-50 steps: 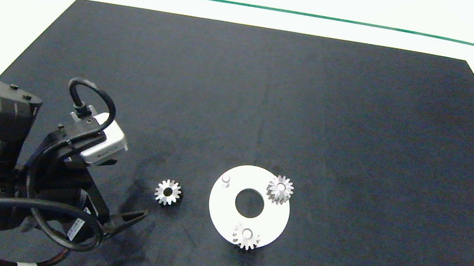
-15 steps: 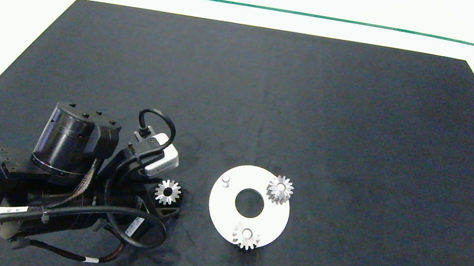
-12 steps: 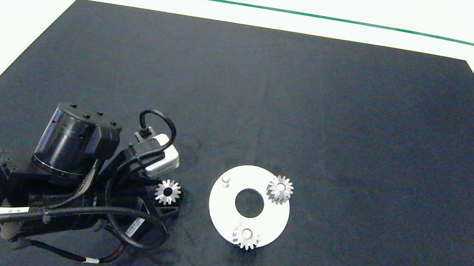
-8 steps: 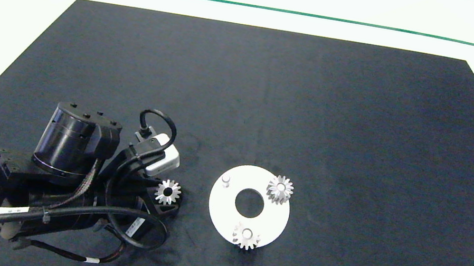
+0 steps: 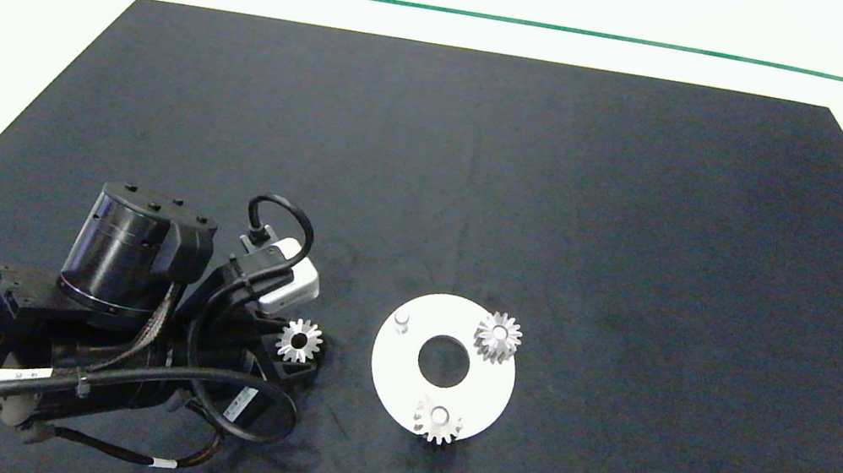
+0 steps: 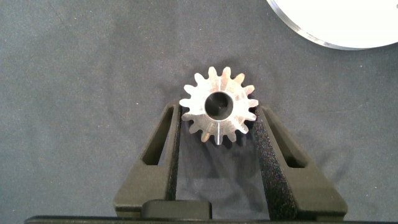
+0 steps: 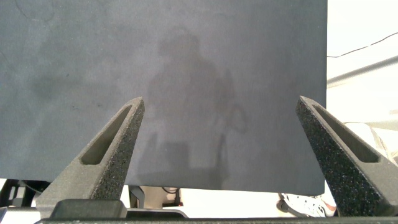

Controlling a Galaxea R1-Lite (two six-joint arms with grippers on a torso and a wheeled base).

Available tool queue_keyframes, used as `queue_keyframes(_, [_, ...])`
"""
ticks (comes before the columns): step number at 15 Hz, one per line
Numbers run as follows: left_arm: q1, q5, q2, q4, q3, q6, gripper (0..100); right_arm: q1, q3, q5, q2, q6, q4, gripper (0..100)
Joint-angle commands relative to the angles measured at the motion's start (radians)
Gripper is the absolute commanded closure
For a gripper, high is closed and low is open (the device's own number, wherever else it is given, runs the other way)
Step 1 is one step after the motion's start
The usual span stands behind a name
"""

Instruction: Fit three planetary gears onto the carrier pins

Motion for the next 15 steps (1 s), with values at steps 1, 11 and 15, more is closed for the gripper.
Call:
queue_keyframes(1, [0.000,0.000,0.000,-0.001,-0.004,0.002,77,0.001,0.001,-0.002,0.004,-0.001,0.003,0])
queue_keyframes(11, [-0.001,-0.002,-0.005,0.000,0.001,0.003,96,0.001,-0.002,-0.002,0.002,-0.001,0.003,0])
queue_keyframes(15, [-0.003,0.000,-0.034,0.003,-0.034,0.011,99,0.003,-0.004,-0.002,0.001,-0.001,0.004,0])
